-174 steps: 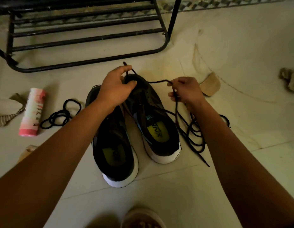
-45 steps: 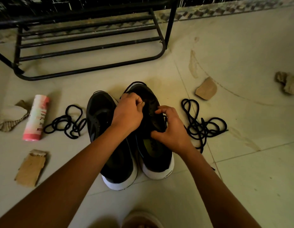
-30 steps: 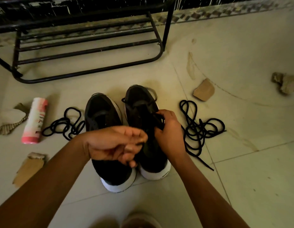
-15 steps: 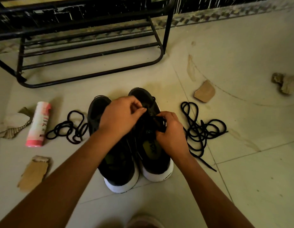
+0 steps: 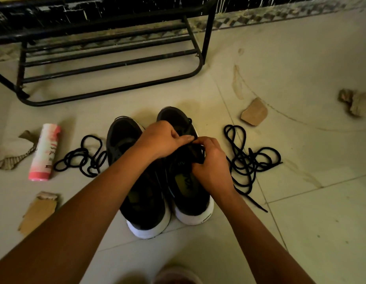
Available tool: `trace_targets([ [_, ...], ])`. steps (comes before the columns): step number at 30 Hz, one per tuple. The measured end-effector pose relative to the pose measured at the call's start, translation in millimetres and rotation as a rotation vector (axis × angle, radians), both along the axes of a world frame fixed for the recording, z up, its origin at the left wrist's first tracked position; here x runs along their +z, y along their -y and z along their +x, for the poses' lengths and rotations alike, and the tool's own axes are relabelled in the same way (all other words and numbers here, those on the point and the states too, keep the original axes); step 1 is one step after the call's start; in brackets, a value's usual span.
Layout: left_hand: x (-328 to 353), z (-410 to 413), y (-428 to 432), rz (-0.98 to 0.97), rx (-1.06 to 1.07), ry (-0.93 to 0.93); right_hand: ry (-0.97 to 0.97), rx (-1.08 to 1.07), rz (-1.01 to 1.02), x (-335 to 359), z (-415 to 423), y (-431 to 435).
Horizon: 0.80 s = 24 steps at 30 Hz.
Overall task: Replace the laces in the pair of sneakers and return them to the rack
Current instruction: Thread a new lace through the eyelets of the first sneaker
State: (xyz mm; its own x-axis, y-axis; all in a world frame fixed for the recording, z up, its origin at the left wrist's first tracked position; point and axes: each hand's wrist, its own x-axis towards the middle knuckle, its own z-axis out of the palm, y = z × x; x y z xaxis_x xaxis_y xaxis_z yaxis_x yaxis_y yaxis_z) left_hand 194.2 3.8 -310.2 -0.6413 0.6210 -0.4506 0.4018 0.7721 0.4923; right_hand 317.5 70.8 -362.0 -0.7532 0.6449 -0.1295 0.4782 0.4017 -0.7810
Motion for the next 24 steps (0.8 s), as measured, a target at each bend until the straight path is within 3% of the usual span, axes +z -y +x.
trace_targets([
  [6, -3, -4, 4, -0.004, 0.009, -0.021, 0.009, -0.001, 0.0, -3, 0, 0],
  [19, -14, 6, -11, -0.101, -0.022, -0.285, 0.0, 0.006, -0.008, -3, 1, 0],
  [24, -13, -3, -12, -0.202, -0.076, -0.162, -0.012, -0.008, -0.004, -3, 1, 1],
])
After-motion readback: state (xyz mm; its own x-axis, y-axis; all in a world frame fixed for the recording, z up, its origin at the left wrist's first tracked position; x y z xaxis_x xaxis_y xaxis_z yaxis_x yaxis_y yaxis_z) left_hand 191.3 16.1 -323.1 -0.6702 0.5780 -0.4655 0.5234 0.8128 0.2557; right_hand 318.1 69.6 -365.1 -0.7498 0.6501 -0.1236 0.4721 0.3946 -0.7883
